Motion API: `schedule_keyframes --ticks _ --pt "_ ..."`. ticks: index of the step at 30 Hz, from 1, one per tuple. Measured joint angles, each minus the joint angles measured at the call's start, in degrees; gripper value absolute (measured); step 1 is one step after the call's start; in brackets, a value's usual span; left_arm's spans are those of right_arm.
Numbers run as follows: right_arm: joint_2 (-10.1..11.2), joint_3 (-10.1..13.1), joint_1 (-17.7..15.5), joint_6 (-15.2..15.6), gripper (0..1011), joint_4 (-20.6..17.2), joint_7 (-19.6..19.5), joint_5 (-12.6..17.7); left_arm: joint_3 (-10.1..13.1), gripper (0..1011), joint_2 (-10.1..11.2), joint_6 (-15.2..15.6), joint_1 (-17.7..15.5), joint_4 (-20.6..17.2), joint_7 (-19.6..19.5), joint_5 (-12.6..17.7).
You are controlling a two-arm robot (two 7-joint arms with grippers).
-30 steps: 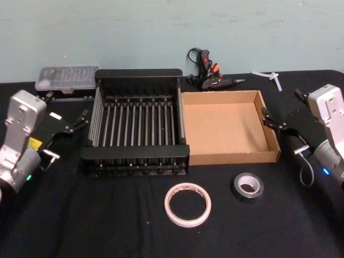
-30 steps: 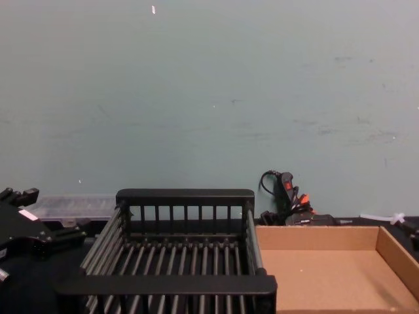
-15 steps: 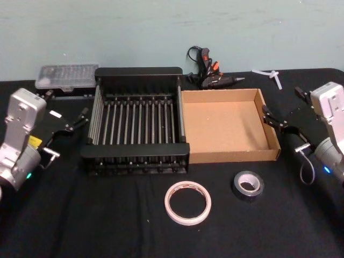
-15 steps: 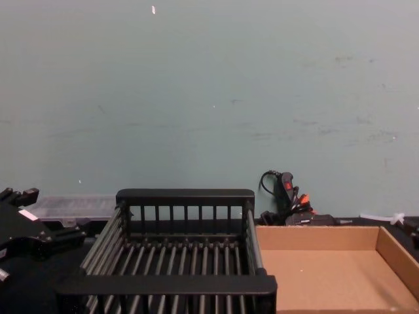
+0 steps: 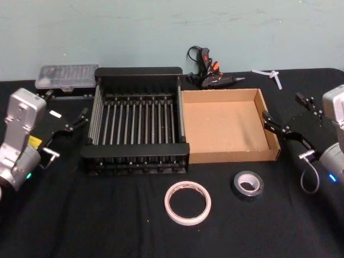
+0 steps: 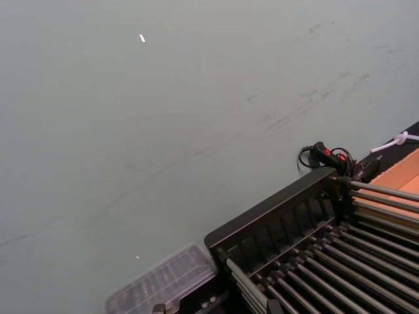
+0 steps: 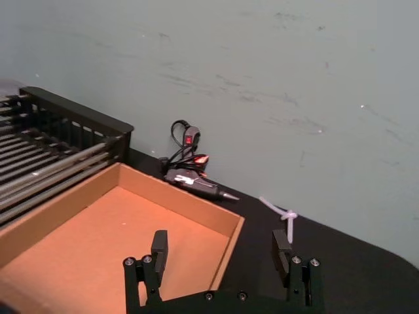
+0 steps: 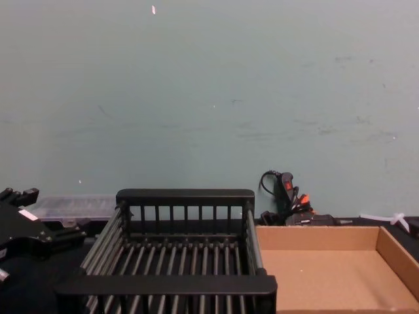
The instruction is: Pick up the white tape and place it into the black box , Pick up the silver tape and place it into the brown box.
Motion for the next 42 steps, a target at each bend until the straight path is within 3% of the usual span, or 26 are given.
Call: schedule_keyframes --ticks 8,22,42 --pt "0.5 2.1 -5.1 2.7 1002 -5.8 1.5 2.5 0.0 1001 0.0 0.0 0.0 0.0 0.0 0.0" --pt "0.9 4.1 -11.7 8.8 1002 -12.7 3.6 5.5 0.0 1001 0.0 0.0 0.0 0.0 0.0 0.0" --pt "1.4 6.6 -17.2 16.7 1003 -16.4 5.8 5.8 0.0 1001 0.0 0.0 0.0 0.0 0.0 0.0"
